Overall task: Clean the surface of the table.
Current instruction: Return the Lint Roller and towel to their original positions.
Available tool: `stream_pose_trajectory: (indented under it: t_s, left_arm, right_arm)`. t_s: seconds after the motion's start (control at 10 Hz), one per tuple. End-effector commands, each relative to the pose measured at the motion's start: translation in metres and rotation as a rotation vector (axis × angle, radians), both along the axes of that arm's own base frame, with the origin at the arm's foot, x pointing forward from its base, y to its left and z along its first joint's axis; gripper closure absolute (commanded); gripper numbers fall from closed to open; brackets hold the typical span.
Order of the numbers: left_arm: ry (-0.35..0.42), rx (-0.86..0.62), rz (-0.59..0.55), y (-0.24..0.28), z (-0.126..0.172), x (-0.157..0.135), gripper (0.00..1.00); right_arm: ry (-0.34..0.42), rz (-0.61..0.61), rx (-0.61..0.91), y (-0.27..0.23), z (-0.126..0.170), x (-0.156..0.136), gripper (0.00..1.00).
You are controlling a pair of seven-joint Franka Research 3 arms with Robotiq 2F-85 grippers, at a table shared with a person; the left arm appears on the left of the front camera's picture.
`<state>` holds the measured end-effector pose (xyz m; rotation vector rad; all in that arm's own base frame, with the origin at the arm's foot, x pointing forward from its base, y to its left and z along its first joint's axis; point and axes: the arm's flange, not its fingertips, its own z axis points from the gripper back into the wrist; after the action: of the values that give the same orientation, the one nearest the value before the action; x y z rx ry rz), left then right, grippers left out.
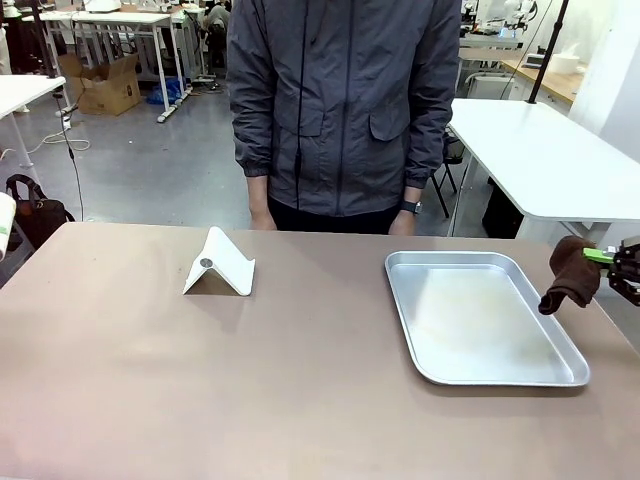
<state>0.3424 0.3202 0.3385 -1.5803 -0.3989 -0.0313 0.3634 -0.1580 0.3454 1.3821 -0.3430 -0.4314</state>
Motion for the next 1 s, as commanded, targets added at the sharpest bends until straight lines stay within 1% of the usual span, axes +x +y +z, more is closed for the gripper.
stream_pose_trajectory:
  t_s: [0.0, 0.1, 0.2, 0.3, 0.4, 0.5, 0.6, 0.7, 0.8, 0.9]
  left_arm:
    - [-0.040, 0.010, -0.031, -0.012, 0.048, 0.008, 0.78]
    - [-0.009, 0.072, -0.050, -0.023, 0.071, 0.014, 0.78]
    - [0.021, 0.137, -0.091, -0.044, 0.102, 0.022, 0.78]
    - [0.021, 0.180, -0.112, -0.058, 0.121, 0.027, 0.78]
    - [0.048, 0.244, -0.124, -0.087, 0.149, 0.033, 0.78]
    - [0.086, 0.327, -0.106, -0.118, 0.174, 0.039, 0.78]
    - [0.098, 0.425, -0.141, -0.154, 0.196, 0.043, 0.78]
    - [0.116, 0.521, -0.118, -0.191, 0.213, 0.051, 0.78]
    - [0.140, 0.628, -0.055, -0.232, 0.226, 0.062, 0.78]
    - [0.163, 0.701, -0.023, -0.266, 0.232, 0.072, 0.78]
  right_arm:
    - [-0.033, 0.054, -0.087, 0.028, 0.038, 0.019, 0.88]
    - [-0.071, 0.091, -0.125, 0.044, 0.057, 0.026, 0.88]
    - [-0.096, 0.114, -0.182, 0.070, 0.080, 0.036, 0.88]
    - [-0.110, 0.134, -0.210, 0.088, 0.092, 0.040, 0.88]
    - [-0.135, 0.195, -0.257, 0.120, 0.107, 0.046, 0.88]
    - [-0.161, 0.205, -0.316, 0.153, 0.118, 0.050, 0.88]
    - [-0.189, 0.210, -0.344, 0.189, 0.126, 0.052, 0.88]
    - [-0.211, 0.213, -0.359, 0.223, 0.129, 0.052, 0.88]
    - [-0.214, 0.233, -0.388, 0.259, 0.127, 0.051, 0.88]
    - [-0.203, 0.247, -0.418, 0.288, 0.118, 0.052, 0.88]
